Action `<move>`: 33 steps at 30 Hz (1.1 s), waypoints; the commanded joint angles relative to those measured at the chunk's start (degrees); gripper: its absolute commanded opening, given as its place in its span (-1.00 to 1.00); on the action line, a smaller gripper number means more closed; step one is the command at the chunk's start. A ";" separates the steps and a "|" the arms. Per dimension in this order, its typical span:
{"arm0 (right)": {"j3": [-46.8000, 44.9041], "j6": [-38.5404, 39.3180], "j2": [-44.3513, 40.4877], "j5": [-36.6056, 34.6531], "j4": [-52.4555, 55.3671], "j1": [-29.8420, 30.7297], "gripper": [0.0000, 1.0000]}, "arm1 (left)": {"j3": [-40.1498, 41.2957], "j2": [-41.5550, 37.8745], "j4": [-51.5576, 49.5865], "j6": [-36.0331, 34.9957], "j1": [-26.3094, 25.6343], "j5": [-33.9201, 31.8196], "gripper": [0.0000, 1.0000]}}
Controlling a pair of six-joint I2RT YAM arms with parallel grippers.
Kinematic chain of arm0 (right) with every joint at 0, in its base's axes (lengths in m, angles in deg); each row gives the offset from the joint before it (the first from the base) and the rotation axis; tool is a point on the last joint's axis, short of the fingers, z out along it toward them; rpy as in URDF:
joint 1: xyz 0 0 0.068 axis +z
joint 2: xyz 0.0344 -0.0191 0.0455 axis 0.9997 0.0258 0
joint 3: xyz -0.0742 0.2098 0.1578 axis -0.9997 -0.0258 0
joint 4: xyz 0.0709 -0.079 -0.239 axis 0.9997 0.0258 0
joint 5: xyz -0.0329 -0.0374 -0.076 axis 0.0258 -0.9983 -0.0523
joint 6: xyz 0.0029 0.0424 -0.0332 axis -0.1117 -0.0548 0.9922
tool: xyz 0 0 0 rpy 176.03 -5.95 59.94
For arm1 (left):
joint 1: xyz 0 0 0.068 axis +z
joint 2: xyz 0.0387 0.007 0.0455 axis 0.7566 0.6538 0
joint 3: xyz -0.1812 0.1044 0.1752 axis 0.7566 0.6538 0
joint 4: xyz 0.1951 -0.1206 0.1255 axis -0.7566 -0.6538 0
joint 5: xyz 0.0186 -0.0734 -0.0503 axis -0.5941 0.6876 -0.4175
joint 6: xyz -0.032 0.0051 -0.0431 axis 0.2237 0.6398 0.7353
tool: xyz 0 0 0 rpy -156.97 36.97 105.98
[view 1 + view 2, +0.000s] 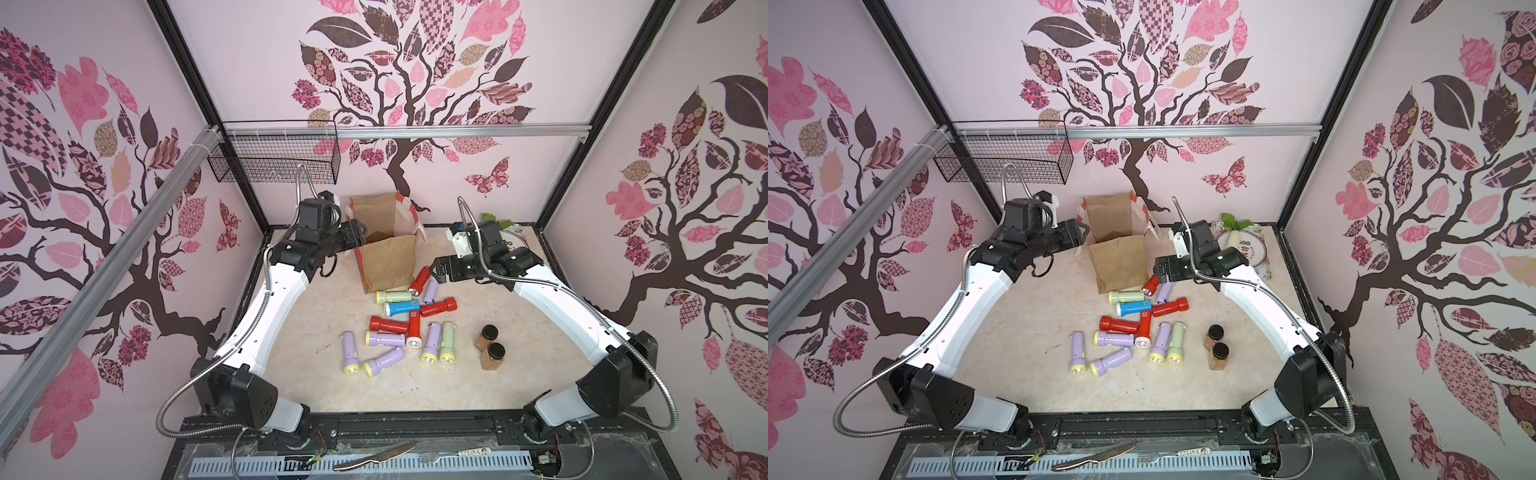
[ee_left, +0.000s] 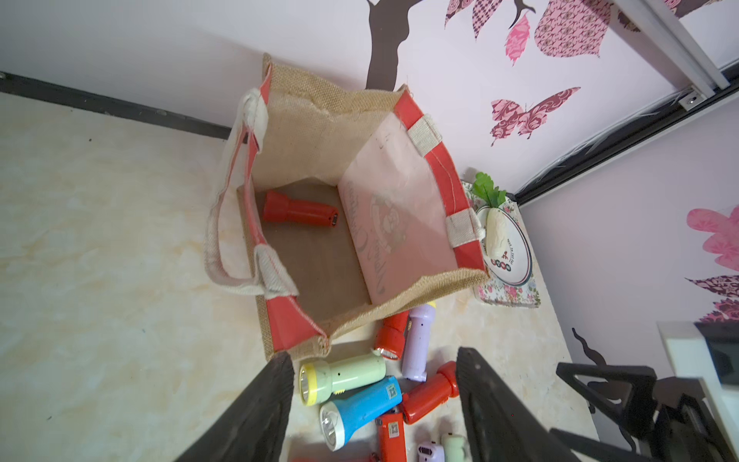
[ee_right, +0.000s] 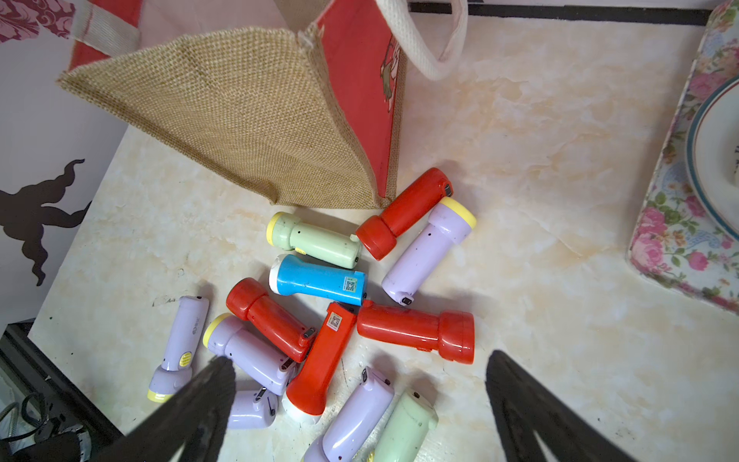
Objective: Put the flashlights into the tote bags
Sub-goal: Pick up the flashlight from the center of the board.
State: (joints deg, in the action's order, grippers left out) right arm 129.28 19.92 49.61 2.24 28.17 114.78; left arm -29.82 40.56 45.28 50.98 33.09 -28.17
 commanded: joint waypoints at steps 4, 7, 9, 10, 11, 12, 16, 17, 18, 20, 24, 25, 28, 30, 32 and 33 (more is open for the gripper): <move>-0.92 -2.81 3.42 0.84 -0.89 -2.90 1.00 | 7.91 -6.87 -0.53 -2.45 -0.10 -0.60 0.46; -1.44 -3.67 4.95 0.76 -1.43 -3.76 1.00 | 11.40 -10.48 -0.40 -2.42 -0.11 -0.25 0.48; -2.12 -4.63 5.96 0.97 -2.01 -4.15 0.99 | 13.05 -12.31 -0.72 -2.72 -0.14 0.31 0.51; -2.48 -5.19 6.57 1.16 -2.35 -4.35 1.00 | 14.08 -13.20 -1.08 -3.02 -0.16 0.36 0.53; -2.75 -5.51 7.10 1.24 -2.50 -4.53 1.00 | 14.79 -13.90 -1.68 -3.31 -0.11 0.32 0.54; -2.86 -5.97 7.88 1.41 -2.62 -4.76 0.99 | 15.46 -14.48 -2.53 -3.87 -0.12 0.42 0.55; -2.77 -7.10 10.66 2.01 -3.51 -5.79 1.00 | 18.38 -16.52 -4.51 -5.71 -0.15 0.36 0.57; -2.72 -7.34 11.39 2.20 -3.96 -5.93 1.00 | 19.10 -17.03 -4.57 -5.72 -0.13 0.61 0.57; -2.71 -7.84 12.26 2.44 -4.47 -6.12 1.00 | 19.93 -17.53 -4.49 -5.67 -0.14 0.87 0.57; -1.87 -8.66 14.39 2.96 -4.99 -6.22 0.99 | 21.40 -18.32 -3.98 -5.20 -0.11 1.77 0.57; 0.52 -10.58 18.98 3.26 -5.17 -6.22 0.99 | 24.30 -19.52 -2.66 -3.69 -0.11 3.08 0.57; 0.81 -11.03 19.88 2.83 -5.26 -6.22 0.99 | 24.93 -19.68 -2.29 -3.23 -0.18 3.15 0.57; 1.68 -12.27 22.42 1.73 -5.65 -6.22 0.99 | 26.92 -20.38 -1.20 -2.16 -0.17 3.39 0.57; 2.10 -13.14 23.73 1.72 -6.28 -6.22 0.99 | 28.06 -20.81 -0.59 -1.53 -0.18 3.50 0.57; 2.38 -13.92 25.01 2.05 -6.92 -6.22 0.98 | 28.95 -21.20 -0.04 -1.16 -0.13 3.61 0.58; 2.64 -14.21 25.73 2.25 -7.11 -6.21 0.97 | 29.33 -21.38 0.04 -0.91 -0.11 3.61 0.57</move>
State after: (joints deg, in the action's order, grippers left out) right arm 128.88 7.50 72.76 4.58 22.22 108.68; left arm -2.72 20.52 42.87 48.96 33.09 -25.18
